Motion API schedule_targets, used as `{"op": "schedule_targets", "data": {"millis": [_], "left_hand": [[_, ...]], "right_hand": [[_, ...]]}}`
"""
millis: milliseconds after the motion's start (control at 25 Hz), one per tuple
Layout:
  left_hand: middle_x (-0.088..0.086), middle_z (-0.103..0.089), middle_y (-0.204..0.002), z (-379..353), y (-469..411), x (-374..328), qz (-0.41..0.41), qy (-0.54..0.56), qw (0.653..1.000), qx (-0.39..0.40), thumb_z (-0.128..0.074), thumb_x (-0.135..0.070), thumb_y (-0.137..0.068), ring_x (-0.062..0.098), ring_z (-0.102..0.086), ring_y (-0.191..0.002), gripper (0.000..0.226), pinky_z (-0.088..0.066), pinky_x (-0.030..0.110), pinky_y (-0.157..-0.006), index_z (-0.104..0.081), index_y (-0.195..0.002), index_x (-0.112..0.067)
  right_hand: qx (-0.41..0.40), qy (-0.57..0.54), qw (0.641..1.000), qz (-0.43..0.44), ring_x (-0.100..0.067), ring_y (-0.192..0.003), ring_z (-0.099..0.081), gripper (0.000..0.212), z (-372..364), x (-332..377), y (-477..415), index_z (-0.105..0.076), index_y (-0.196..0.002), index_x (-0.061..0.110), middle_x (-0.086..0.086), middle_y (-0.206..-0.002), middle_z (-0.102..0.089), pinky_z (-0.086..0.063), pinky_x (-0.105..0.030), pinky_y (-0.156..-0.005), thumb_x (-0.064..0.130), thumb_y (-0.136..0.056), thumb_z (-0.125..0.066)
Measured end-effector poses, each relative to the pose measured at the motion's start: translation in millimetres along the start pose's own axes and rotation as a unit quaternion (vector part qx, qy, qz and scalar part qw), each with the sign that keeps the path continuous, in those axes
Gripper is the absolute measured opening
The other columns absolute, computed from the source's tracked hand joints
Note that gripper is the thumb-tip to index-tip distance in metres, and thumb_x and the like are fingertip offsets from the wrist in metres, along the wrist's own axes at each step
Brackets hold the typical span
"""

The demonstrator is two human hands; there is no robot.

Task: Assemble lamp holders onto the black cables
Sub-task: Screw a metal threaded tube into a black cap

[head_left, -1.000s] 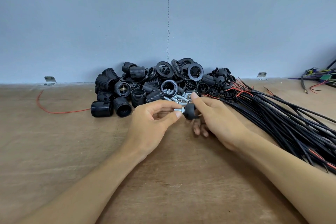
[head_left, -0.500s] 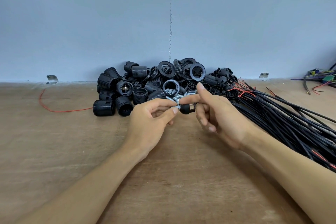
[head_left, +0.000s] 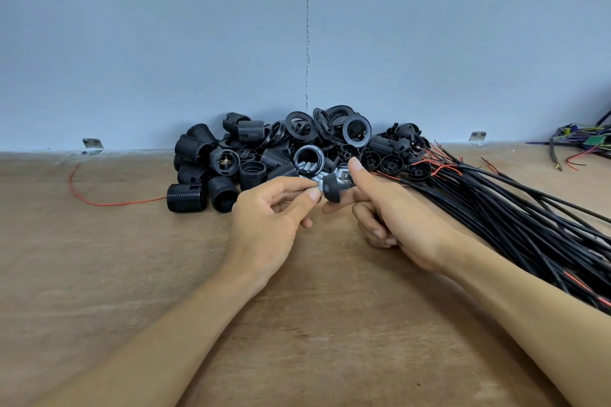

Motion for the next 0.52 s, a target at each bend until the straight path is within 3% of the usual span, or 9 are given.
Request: {"op": "schedule_targets", "data": {"millis": [120, 320, 520], "left_hand": [[-0.004, -0.078, -0.081, 4.8, -2.1, 4.3, 0.012, -0.004, 1.000, -0.028, -0.078, -0.013, -0.089, 0.008, -0.065, -0.056, 0.012, -0.049, 0.014, -0.057, -0.078, -0.090, -0.024], [-0.004, -0.078, -0.079, 1.0, -1.5, 5.5, 0.017, -0.019, 1.000, 0.001, -0.078, -0.012, -0.088, 0.007, -0.066, -0.058, 0.014, -0.049, 0.013, -0.057, -0.079, -0.090, -0.026], [-0.004, -0.078, -0.079, -1.0, -0.9, 7.3, 0.036, -0.027, 0.999, 0.030, -0.077, -0.014, -0.088, 0.008, -0.066, -0.058, 0.014, -0.051, 0.017, -0.058, -0.080, -0.089, -0.028]], "right_hand": [[0.011, -0.027, 0.999, 0.026, -0.014, -0.039, -0.026, 0.069, -6.0, 5.5, 1.9, -0.079, -0.095, 0.016, -0.004, -0.046, -0.030, -0.026, -0.024, -0.044, 0.072, -0.092, -0.040], [-0.014, -0.100, 0.994, 0.050, -0.013, -0.040, -0.023, 0.056, -2.1, 8.9, -0.5, -0.078, -0.103, 0.018, 0.000, -0.047, -0.027, -0.020, -0.027, -0.045, 0.062, -0.098, -0.042], [-0.036, -0.076, 0.994, 0.062, -0.014, -0.044, -0.020, 0.038, 0.3, 6.6, 0.2, -0.077, -0.106, 0.022, 0.001, -0.048, -0.027, -0.016, -0.029, -0.048, 0.047, -0.101, -0.048]]}}
Point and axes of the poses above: each hand's wrist, its own y-axis away from the middle knuckle, its own z-axis out of the back of the hand, x = y × z, the point moved 6 cm from there along -y, towards the middle knuckle
